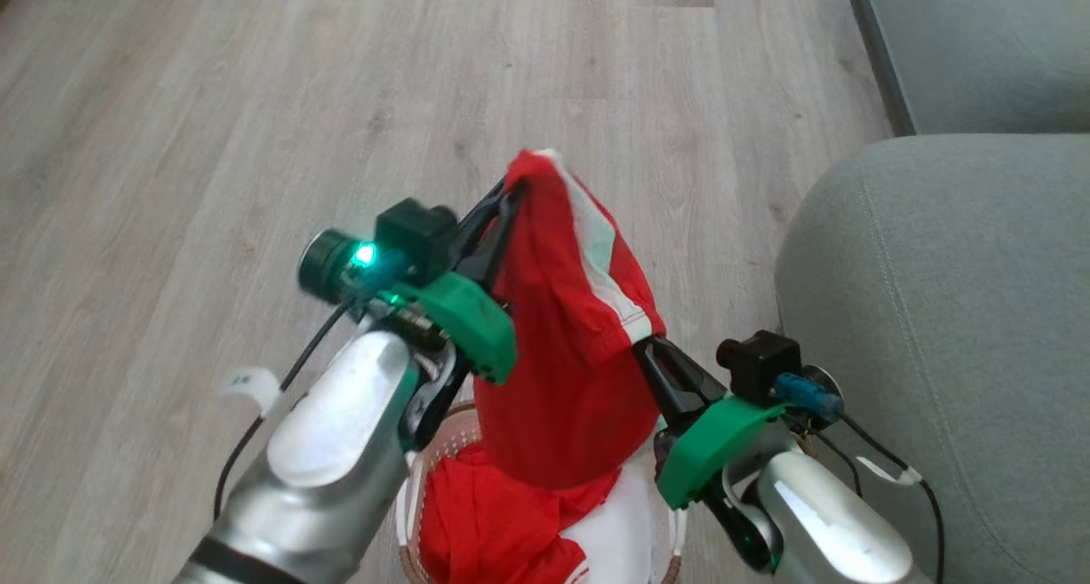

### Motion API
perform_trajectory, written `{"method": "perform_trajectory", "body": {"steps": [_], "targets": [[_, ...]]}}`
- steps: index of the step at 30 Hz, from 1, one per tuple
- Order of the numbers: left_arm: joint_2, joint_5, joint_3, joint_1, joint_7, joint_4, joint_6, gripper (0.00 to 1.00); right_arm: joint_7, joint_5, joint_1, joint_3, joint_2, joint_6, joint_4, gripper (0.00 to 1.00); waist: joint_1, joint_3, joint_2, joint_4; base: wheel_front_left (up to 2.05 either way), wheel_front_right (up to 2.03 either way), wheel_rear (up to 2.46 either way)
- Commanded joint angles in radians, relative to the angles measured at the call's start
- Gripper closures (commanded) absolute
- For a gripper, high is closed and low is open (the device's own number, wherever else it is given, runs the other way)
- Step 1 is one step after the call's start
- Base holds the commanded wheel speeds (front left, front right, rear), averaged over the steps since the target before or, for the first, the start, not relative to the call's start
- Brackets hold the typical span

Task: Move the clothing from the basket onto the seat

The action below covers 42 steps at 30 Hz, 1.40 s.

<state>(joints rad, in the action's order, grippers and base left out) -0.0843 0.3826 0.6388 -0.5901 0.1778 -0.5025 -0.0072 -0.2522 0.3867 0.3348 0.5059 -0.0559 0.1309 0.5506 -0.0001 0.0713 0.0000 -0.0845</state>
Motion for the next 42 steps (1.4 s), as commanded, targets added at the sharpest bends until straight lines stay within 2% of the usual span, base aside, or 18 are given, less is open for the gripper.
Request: {"method": "perform_trajectory", "body": {"steps": [1, 2, 4, 5, 6, 15, 23, 31, 42], "targets": [[-0.022, 0.009, -0.044, -0.032, 0.012, 0.018, 0.008, 1.0, -0.01, -0.008, 0.016, 0.0, 0.006, 0.0, -0.046, 1.0, 0.0001, -0.004, 0.0, 0.013, 0.0, 0.0, 0.0], [-0.024, 0.015, -0.05, -0.024, 0.016, 0.009, 0.011, 1.0, -0.01, -0.009, 0.013, -0.009, 0.006, 0.0, -0.063, 1.0, 0.0001, -0.007, 0.0, 0.022, 0.0, 0.0, 0.0], [-0.028, 0.022, -0.058, -0.009, 0.026, -0.009, 0.019, 0.58, -0.01, -0.016, 0.011, -0.032, 0.006, 0.0, -0.095, 1.0, 0.0001, -0.011, 0.0, 0.038, 0.0, 0.0, 0.0], [-0.029, 0.024, -0.061, -0.002, 0.031, -0.017, 0.023, 0.45, -0.01, -0.018, 0.012, -0.045, 0.006, 0.0, -0.111, 1.0, 0.0001, -0.013, 0.0, 0.047, 0.0, 0.0, 0.0], [-0.029, 0.027, -0.063, 0.006, 0.037, -0.024, 0.024, 0.0, -0.01, -0.023, 0.014, -0.058, 0.006, 0.0, -0.126, 1.0, 0.0001, -0.014, 0.0, 0.055, 0.0, 0.0, 0.0], [-0.011, 0.039, -0.071, 0.068, 0.076, -0.049, 0.034, 0.0, -0.01, -0.071, 0.033, -0.163, 0.006, 0.0, -0.224, 1.0, 0.0001, -0.033, 0.0, 0.142, 0.0, 0.0, 0.0], [0.008, 0.016, -0.062, 0.123, 0.083, -0.02, 0.026, 0.0, -0.01, -0.126, 0.039, -0.226, -0.006, 0.0, -0.256, 1.0, 0.0001, -0.051, 0.0, 0.261, 0.0, 0.0, 0.0], [0.021, -0.02, -0.057, 0.164, 0.084, 0.022, 0.007, 0.0, -0.01, -0.138, 0.051, -0.231, -0.032, 0.0, -0.276, 1.0, 0.0001, -0.078, 0.0, 0.411, 0.0, 0.0, 0.0], [0.031, -0.043, -0.054, 0.162, 0.084, 0.033, -0.013, 0.0, -0.01, -0.132, 0.067, -0.215, -0.046, 0.0, -0.297, 1.0, 0.0001, -0.12, 0.0, 0.532, 0.0, 0.0, 0.0]]}}
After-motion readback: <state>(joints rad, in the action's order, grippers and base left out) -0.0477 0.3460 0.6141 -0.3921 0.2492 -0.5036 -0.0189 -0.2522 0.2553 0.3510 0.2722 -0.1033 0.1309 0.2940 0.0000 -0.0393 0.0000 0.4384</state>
